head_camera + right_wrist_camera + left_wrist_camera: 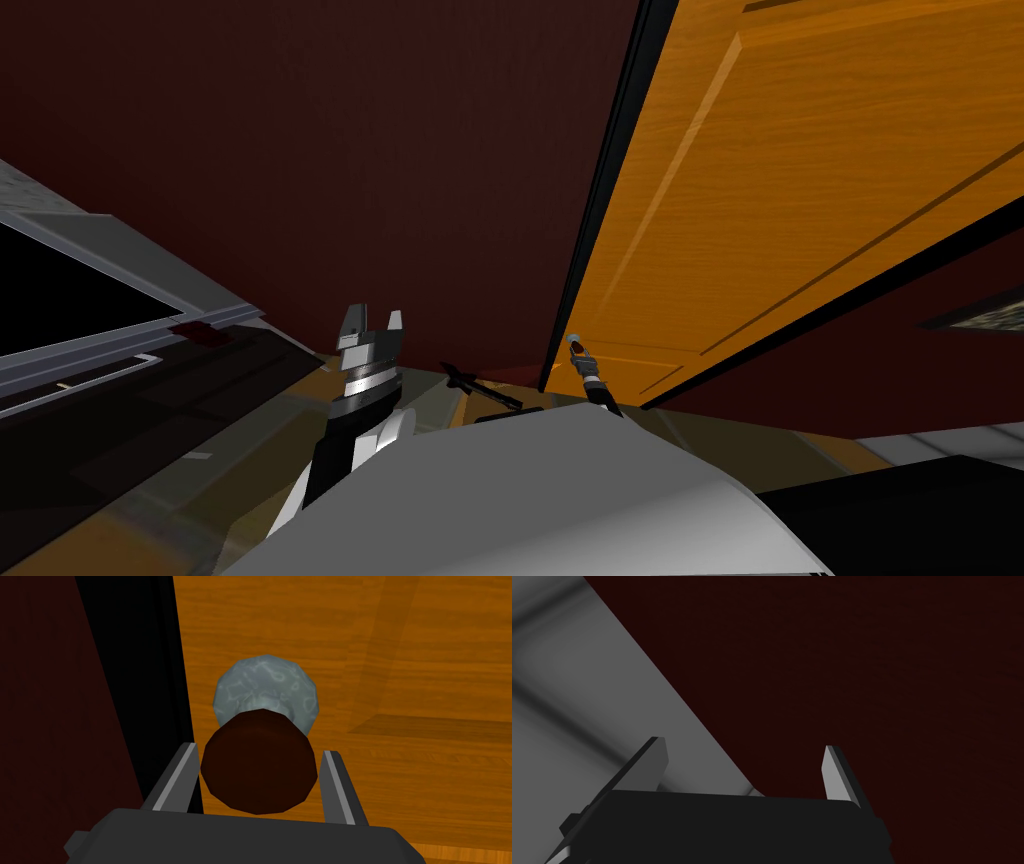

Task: Pull the door open

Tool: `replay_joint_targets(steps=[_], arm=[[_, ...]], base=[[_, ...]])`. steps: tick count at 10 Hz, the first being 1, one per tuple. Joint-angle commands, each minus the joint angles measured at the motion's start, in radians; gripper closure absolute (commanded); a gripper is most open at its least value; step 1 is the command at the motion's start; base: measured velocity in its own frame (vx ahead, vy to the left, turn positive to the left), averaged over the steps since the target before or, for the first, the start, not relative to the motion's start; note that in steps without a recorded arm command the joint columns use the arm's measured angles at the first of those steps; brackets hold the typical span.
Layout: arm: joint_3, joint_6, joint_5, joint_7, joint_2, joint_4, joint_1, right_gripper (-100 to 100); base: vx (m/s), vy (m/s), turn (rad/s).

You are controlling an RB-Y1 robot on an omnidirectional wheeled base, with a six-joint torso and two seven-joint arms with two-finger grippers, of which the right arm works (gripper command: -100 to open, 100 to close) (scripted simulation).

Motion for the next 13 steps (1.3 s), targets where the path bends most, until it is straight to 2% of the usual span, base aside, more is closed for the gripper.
replay_joint_targets(steps=[1,2,5,10,11,12,13], arm=[[-0.004,-0.001,-0.002,0.000,-0.003,0.001,0.000,100],[0.015,-0.012,0.008,-0.018,-0.013,-0.002,0.009,100],[0.037,-0.029,0.018,-0.042,-0.032,-0.004,0.021,100],[0.091,-0.073,0.045,-0.105,-0.079,-0.009,0.051,100],[0.084,-0.068,0.042,-0.096,-0.074,-0.007,0.045,100],[0.106,-0.090,0.039,-0.108,-0.089,-0.011,0.066,100],[0.111,-0.095,0.038,-0.111,-0.093,-0.013,0.071,100]], base=[[0.000,0.000,0.000],[-0.113,-0.017,0.118],[-0.156,-0.015,0.090],[-0.204,-0.040,0.109],[-0.098,-0.016,0.029],[-0.146,-0.039,0.170],[-0.190,-0.064,0.182]])
